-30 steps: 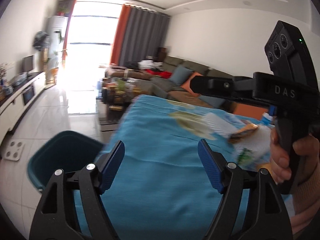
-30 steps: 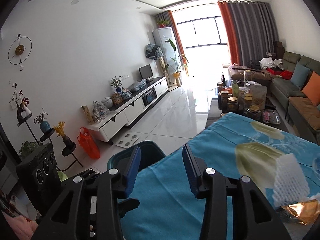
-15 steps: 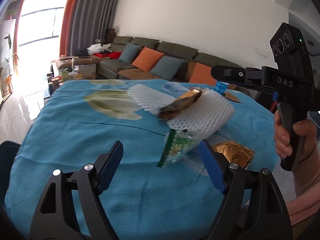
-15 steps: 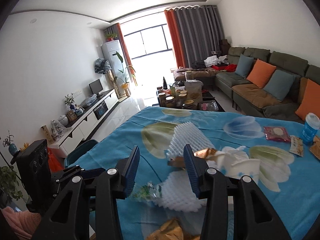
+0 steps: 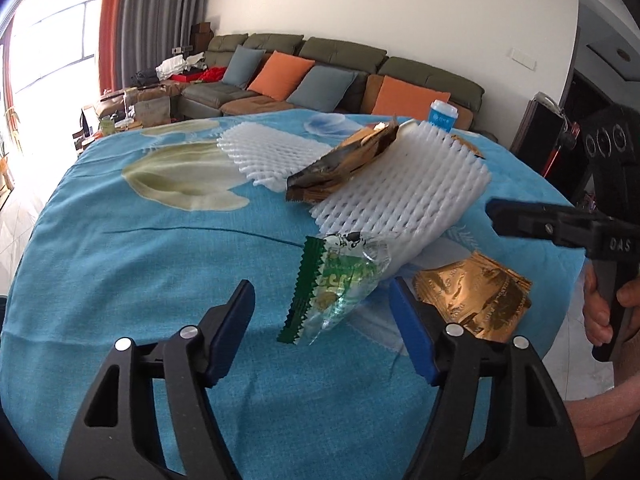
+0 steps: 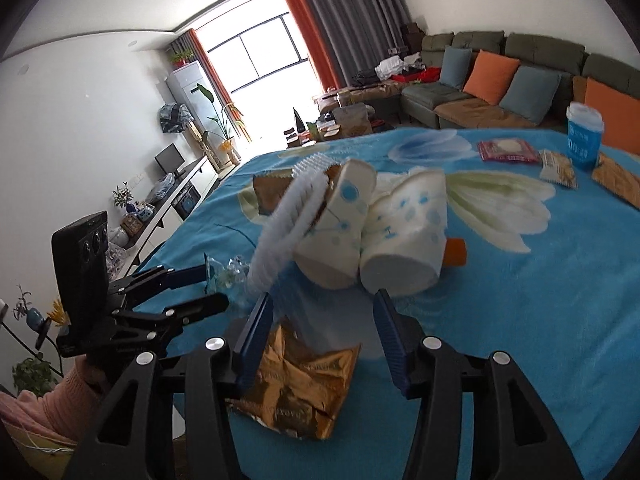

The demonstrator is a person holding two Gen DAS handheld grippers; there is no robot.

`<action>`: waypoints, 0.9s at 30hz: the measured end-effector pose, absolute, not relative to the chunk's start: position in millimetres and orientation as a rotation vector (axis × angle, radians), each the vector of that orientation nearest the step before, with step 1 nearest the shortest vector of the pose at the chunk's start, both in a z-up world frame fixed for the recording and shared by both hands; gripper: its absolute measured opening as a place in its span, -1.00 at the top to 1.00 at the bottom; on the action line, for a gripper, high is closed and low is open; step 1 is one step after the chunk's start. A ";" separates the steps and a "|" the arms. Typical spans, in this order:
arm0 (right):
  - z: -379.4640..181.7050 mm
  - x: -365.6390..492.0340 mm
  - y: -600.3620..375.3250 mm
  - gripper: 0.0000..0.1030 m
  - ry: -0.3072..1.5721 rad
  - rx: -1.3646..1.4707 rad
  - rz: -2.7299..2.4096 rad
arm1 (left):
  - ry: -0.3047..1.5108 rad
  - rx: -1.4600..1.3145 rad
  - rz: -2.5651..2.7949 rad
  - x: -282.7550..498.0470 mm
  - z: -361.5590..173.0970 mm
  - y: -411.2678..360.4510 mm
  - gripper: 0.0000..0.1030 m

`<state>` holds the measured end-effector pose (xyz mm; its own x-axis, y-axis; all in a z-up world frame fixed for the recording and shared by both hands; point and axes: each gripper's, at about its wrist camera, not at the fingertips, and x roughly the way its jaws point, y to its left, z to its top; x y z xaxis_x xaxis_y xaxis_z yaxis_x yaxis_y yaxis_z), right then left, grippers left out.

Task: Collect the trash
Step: 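Grasp the gold foil bag with the right tool while the left tool keeps the wrapper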

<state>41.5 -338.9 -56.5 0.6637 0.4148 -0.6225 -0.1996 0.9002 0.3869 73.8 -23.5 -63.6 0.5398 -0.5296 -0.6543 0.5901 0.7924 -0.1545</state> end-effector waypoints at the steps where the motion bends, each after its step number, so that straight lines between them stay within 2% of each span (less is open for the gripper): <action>1: -62.1 36.8 -341.4 0.02 0.789 0.318 0.357 | 0.758 0.083 -0.669 75.2 -65.3 -23.3 -0.18; 4: -74.5 29.0 -347.5 0.02 0.831 0.390 0.405 | 0.776 0.072 -0.676 79.2 -68.6 -24.2 -0.05; 6: -79.7 25.1 -345.7 0.02 0.850 0.396 0.425 | 0.785 0.066 -0.678 80.7 -70.9 -23.4 0.15; 8: -83.5 23.1 -341.8 0.02 0.867 0.397 0.436 | 0.794 0.057 -0.678 81.7 -72.8 -21.8 0.43; 12: -83.9 19.4 -334.8 0.07 0.876 0.403 0.462 | 0.787 0.042 -0.674 78.6 -72.7 -16.0 0.47; 13: -83.9 19.2 -332.8 0.15 0.878 0.400 0.471 | 0.782 0.041 -0.672 76.4 -71.8 -13.9 0.47; 21: -82.6 19.4 -327.1 0.36 0.866 0.388 0.499 | 0.752 0.023 -0.633 62.8 -62.9 6.8 0.47; 27: -76.2 24.9 -319.8 0.37 0.853 0.384 0.538 | 0.726 -0.002 -0.597 52.3 -54.4 27.0 0.47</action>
<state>24.9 -319.8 -76.2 0.5388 0.5879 -0.6034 -0.2905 0.8019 0.5220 52.3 27.0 -54.4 0.5900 -0.5135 -0.6231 0.5119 0.8347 -0.2033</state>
